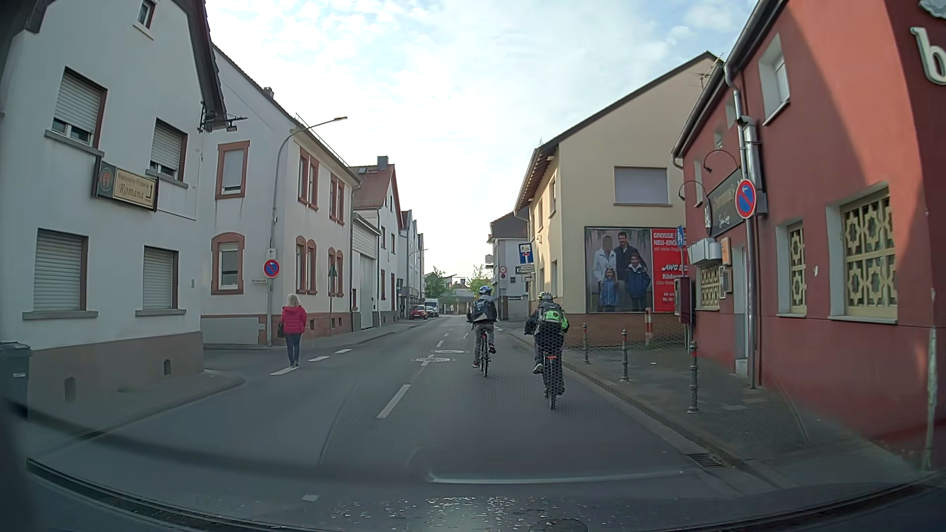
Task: Follow the waypoints while adhering to traffic rules and regulations
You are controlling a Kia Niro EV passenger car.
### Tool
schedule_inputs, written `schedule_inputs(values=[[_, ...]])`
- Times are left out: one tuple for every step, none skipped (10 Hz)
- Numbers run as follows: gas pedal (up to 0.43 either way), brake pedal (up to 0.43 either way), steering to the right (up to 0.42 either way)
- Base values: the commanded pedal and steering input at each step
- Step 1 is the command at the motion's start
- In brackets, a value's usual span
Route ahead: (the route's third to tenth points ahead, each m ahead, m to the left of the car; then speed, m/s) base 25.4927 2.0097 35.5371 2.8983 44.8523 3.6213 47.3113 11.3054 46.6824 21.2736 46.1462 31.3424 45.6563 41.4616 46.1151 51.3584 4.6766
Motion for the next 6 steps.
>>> schedule_inputs(values=[[0.059, 0.0, -0.041], [0.059, 0.0, -0.04], [0.059, 0.0, -0.038], [0.059, 0.0, -0.037], [0.059, 0.0, -0.037], [0.059, 0.0, -0.037]])
